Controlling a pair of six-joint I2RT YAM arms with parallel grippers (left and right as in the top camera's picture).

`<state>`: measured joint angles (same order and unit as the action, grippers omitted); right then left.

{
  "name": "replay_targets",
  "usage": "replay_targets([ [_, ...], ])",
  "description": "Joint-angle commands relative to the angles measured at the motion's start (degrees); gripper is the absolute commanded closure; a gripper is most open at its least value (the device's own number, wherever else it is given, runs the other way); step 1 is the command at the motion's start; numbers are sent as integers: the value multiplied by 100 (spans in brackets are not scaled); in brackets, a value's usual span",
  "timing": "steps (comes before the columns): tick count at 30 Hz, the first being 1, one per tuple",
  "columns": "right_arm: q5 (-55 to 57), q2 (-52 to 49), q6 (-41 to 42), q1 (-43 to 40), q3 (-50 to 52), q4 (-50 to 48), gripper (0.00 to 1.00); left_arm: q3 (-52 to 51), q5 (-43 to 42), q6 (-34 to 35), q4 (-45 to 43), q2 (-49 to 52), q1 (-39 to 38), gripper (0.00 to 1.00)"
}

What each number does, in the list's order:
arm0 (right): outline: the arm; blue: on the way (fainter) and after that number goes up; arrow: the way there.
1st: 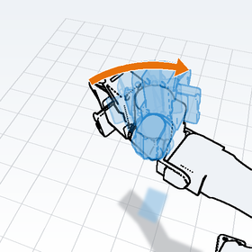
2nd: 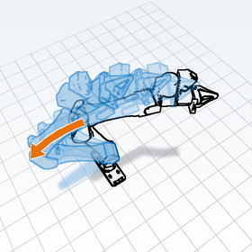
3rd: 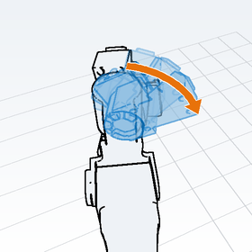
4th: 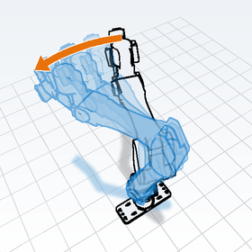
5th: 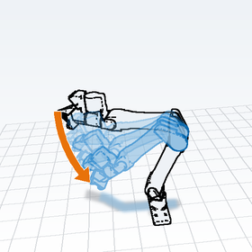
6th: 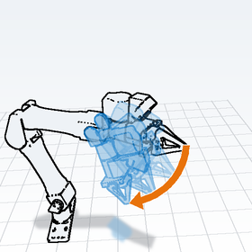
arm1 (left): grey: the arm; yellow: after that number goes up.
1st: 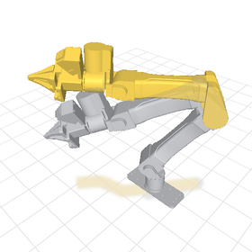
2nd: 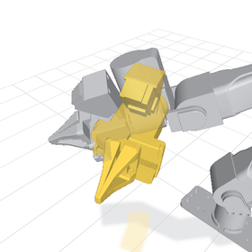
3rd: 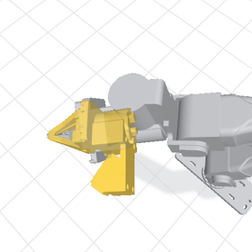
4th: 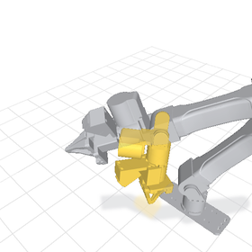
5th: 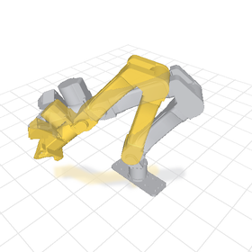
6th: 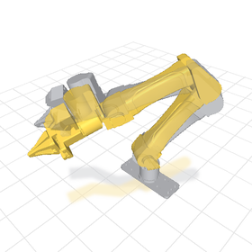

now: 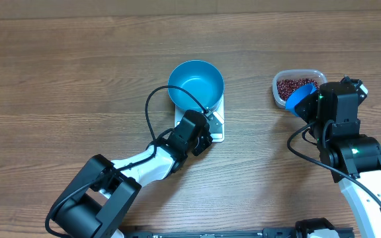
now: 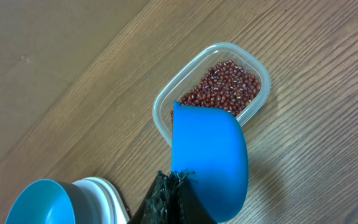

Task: Scoop item into bowl and weigh 150g on scale

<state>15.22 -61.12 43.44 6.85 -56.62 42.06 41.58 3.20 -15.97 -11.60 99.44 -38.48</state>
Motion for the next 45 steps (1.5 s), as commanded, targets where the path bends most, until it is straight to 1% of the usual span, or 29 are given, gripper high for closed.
replay_targets([
  [1, 13, 50, -39, 31, -186, -35, 96, -17, -140, -205, 59, 96, 33, 96],
  [45, 13, 50, -39, 31, -186, -37, 96, -17, -330, -205, 153, 96, 17, 96],
])
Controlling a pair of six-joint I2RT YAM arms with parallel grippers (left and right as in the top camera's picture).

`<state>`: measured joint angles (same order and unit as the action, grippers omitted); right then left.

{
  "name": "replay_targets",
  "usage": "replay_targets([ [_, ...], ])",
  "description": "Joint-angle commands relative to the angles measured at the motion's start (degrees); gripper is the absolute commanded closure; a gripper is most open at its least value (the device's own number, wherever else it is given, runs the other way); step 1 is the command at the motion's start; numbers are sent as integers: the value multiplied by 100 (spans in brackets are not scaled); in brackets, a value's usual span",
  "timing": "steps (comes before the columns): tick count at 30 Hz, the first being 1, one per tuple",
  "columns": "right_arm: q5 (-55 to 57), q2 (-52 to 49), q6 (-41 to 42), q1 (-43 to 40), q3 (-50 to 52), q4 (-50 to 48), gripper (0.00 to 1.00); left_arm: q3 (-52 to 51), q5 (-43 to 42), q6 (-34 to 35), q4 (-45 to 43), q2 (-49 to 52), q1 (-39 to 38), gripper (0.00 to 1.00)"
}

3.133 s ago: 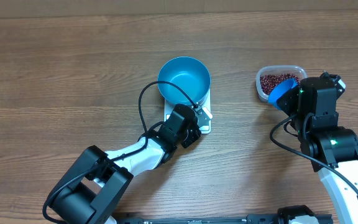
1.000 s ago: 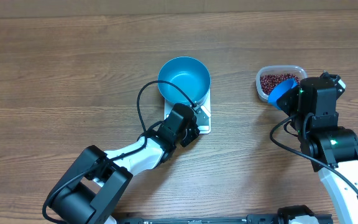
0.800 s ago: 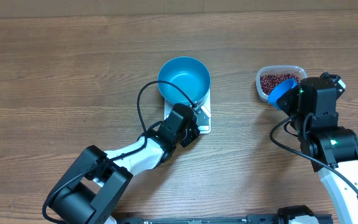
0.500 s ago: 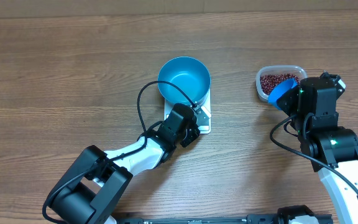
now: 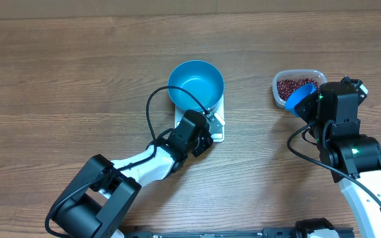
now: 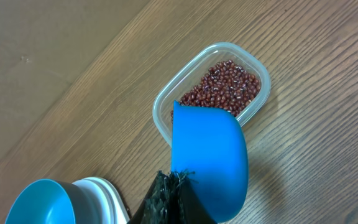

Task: Scoop item into bowl and weigh 150g on scale

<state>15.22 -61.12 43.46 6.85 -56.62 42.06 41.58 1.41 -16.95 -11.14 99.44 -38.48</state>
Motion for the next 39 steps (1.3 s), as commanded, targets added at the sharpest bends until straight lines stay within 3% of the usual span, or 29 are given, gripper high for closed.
replay_targets([
  [1, 13, 50, -42, 31, -186, -37, 96, -17, -153, -107, 122, 96, 17, 96],
  [39, 13, 50, -42, 31, -186, -33, 96, -17, -232, -81, 101, 247, 70, 96],
])
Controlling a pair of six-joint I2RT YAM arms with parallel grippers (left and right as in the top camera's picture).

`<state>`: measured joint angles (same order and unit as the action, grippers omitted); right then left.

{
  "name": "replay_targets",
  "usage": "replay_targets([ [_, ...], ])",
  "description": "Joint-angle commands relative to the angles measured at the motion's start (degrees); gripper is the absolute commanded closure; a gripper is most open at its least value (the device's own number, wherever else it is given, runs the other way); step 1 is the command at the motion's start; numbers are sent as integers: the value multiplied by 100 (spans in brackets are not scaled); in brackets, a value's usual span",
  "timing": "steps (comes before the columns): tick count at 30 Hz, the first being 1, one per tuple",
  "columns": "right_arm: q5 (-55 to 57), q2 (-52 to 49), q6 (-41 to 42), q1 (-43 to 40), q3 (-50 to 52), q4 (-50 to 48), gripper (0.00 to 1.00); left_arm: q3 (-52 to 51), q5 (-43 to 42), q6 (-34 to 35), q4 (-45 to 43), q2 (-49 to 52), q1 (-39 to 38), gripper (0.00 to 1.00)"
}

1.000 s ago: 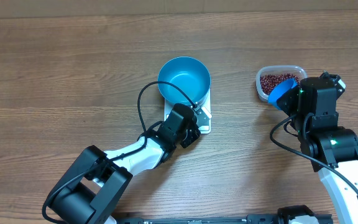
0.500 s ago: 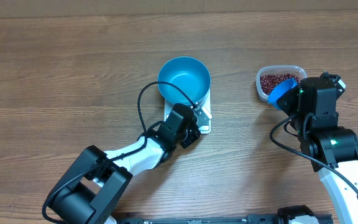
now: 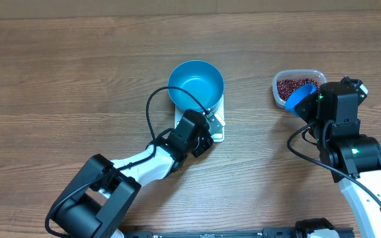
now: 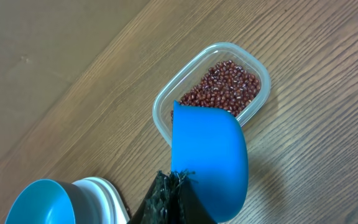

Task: Scoop item into bowl and weigh 150g on scale

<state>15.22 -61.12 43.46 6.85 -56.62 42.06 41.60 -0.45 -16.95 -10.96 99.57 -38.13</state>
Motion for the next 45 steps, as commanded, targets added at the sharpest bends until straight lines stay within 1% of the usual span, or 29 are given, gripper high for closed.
replay_targets([
  [1, 13, 50, -42, 31, -186, -33, 96, -20, -44, -81, 83, 234, 35, 96],
  [13, 13, 50, -42, 31, -186, -31, 96, -20, -46, -79, 85, 234, 57, 96],
  [20, 13, 50, -42, 31, -186, -31, 96, -20, -70, 90, 85, 234, 136, 96],
  [45, 13, 50, -42, 31, -186, -35, 96, -20, -66, 87, 107, 234, 136, 96],
])
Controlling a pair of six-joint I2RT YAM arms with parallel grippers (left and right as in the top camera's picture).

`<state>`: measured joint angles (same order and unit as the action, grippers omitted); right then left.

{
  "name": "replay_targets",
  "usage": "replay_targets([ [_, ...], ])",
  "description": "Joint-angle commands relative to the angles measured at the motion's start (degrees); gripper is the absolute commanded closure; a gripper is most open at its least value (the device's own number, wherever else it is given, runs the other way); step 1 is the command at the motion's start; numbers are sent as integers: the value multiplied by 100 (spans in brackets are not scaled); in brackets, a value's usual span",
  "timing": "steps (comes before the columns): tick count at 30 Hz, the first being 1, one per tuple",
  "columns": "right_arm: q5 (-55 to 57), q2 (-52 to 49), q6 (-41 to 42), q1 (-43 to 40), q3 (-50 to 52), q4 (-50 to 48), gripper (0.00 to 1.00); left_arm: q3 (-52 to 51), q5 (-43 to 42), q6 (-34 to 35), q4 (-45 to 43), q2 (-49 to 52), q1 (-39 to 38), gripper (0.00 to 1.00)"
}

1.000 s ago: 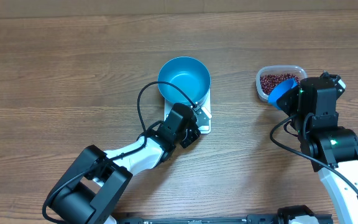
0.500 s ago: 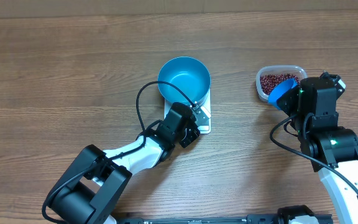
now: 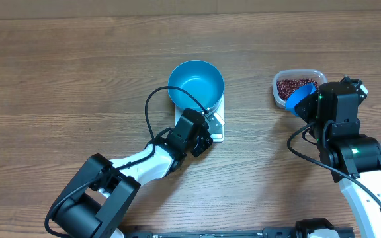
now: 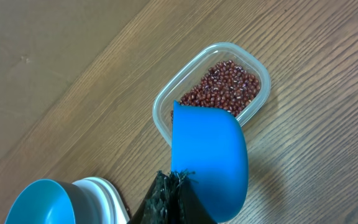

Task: Scoop item into bowl and weigh 150g on scale

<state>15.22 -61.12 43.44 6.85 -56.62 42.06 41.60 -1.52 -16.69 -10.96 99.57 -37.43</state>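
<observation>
A blue bowl (image 3: pixel 196 82) stands on a white scale (image 3: pixel 215 122) in the middle of the table; it looks empty from above. The bowl (image 4: pixel 39 202) and scale (image 4: pixel 104 196) also show at the lower left of the right wrist view. A clear tub of red beans (image 3: pixel 297 86) sits at the right (image 4: pixel 219 87). My right gripper (image 4: pixel 174 186) is shut on a blue scoop (image 4: pixel 209 158), held just short of the tub's near rim. My left gripper (image 3: pixel 200 132) rests at the scale's front edge; its fingers are hidden under the wrist.
Bare wooden table (image 3: pixel 78 73) stretches to the left and along the far side. The left arm's black cable (image 3: pixel 152 106) loops up beside the bowl. The right arm (image 3: pixel 349 152) fills the lower right.
Through all the earlier moments my right gripper held the blue scoop at the bean tub's near rim and my left gripper stayed at the scale's front edge. Nothing has visibly moved.
</observation>
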Motion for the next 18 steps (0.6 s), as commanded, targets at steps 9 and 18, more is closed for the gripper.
replay_targets([
  [9, 13, 52, -39, 31, -186, -37, 96, -20, 44, 59, 105, 232, 66, 96],
  [18, 17, 52, -42, 31, -186, -92, 96, -20, 66, 63, 136, 232, 68, 96],
])
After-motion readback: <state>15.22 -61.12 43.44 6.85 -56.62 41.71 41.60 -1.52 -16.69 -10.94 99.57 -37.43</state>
